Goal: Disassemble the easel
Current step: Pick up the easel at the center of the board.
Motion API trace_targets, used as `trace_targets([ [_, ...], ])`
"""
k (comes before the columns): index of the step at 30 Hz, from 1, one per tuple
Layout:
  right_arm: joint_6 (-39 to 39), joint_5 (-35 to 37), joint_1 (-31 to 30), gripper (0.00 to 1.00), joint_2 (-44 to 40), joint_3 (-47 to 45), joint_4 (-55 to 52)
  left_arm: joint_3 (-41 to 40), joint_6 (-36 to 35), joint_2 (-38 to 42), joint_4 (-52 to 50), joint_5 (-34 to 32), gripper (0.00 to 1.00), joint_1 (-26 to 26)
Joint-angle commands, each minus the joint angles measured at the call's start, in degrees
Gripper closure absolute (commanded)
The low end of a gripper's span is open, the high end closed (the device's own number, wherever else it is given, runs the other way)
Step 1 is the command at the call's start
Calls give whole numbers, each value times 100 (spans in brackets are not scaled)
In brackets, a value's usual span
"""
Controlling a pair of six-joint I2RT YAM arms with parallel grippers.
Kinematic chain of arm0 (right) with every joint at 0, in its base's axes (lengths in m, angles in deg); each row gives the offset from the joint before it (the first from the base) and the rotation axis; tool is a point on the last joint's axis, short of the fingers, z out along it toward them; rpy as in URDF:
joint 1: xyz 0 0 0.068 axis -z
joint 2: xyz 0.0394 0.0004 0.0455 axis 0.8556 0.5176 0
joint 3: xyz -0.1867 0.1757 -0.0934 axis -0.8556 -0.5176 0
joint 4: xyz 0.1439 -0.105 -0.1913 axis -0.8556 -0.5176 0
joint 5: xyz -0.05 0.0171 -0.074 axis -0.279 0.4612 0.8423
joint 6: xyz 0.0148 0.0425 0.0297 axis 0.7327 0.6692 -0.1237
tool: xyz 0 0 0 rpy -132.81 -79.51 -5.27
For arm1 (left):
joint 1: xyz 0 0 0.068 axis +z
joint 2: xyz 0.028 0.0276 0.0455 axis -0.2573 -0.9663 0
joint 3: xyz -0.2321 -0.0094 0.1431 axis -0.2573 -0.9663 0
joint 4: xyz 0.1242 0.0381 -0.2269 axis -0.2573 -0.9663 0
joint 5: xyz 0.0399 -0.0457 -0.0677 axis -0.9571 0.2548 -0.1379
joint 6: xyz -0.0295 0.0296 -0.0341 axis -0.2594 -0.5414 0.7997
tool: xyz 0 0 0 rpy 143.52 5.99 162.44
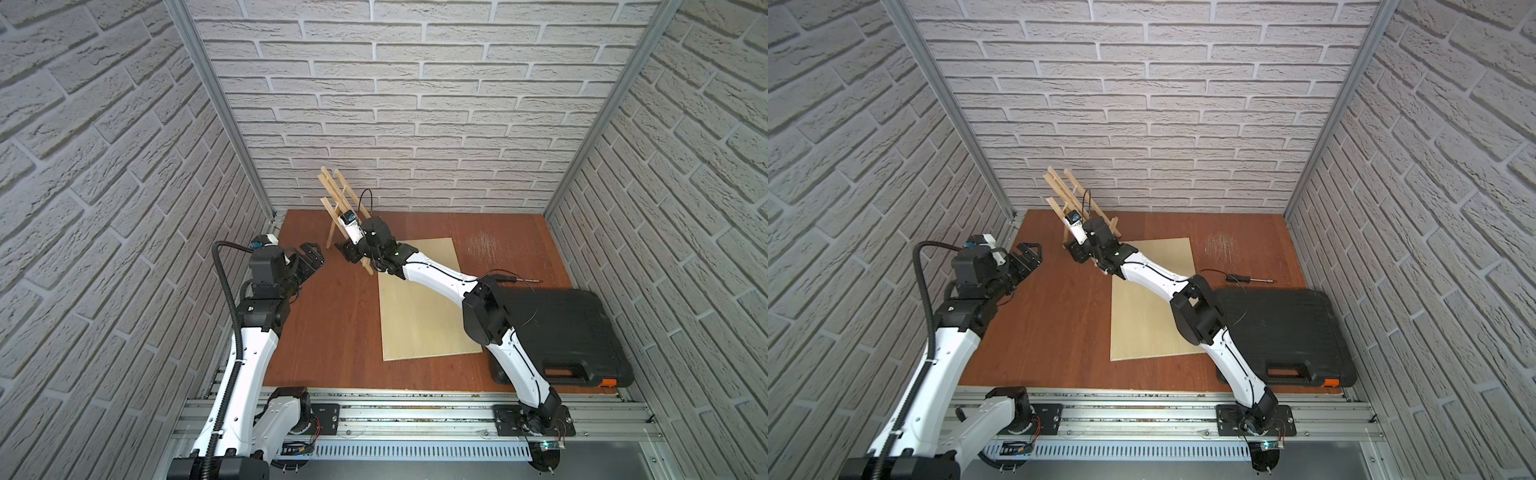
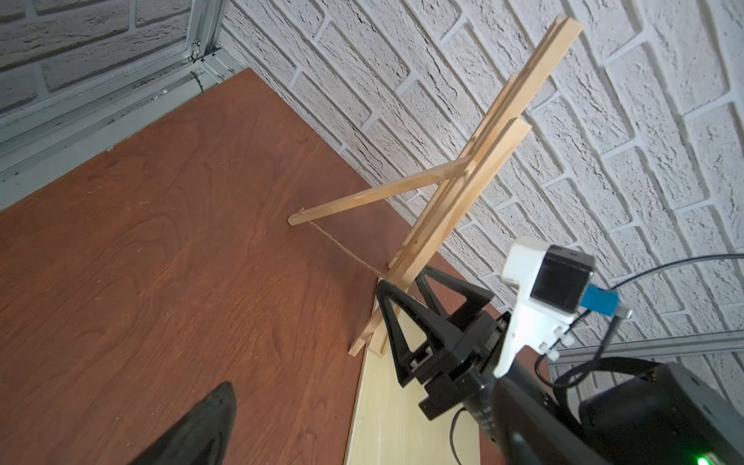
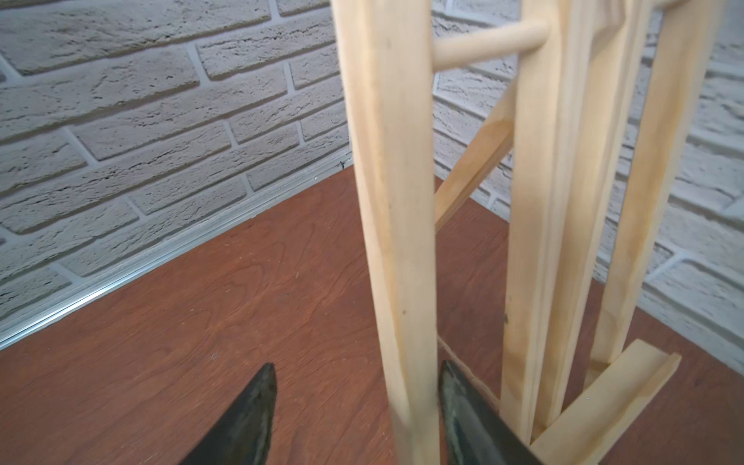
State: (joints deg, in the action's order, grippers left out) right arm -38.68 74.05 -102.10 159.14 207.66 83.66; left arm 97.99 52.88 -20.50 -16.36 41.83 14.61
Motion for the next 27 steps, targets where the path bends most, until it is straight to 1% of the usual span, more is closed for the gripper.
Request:
trace_targets([
  [1, -97, -174, 77, 41, 45, 27, 909, -54, 31, -62, 215, 85, 2, -14],
  [5, 37, -361, 236, 41, 10, -146, 1206, -78, 16, -109, 234, 63, 2, -15],
  [8, 398, -971, 433, 42, 2, -227, 1487, -91, 1, -130, 258, 40, 2, 17],
  [11, 395, -1423, 511, 44, 142, 72, 1302, -97, 10, -187, 271, 44, 2, 89],
  [15, 329, -1637, 517, 45, 185, 114, 1170, -107, 5, -223, 278, 33, 2, 174],
  [18, 373, -1613, 519, 47, 287, 151, 1167, -99, -54, -255, 214, -98, 2, 179],
  [23, 456, -1806, 512, 51, 800, 922, 656, -73, -51, -406, 190, -53, 2, 214],
  [25, 480, -1820, 512, 51, 871, 950, 668, -71, -53, -412, 179, -65, 2, 239],
  [27, 495, -1815, 511, 55, 900, 963, 723, -78, -63, -391, 179, -100, 2, 249],
])
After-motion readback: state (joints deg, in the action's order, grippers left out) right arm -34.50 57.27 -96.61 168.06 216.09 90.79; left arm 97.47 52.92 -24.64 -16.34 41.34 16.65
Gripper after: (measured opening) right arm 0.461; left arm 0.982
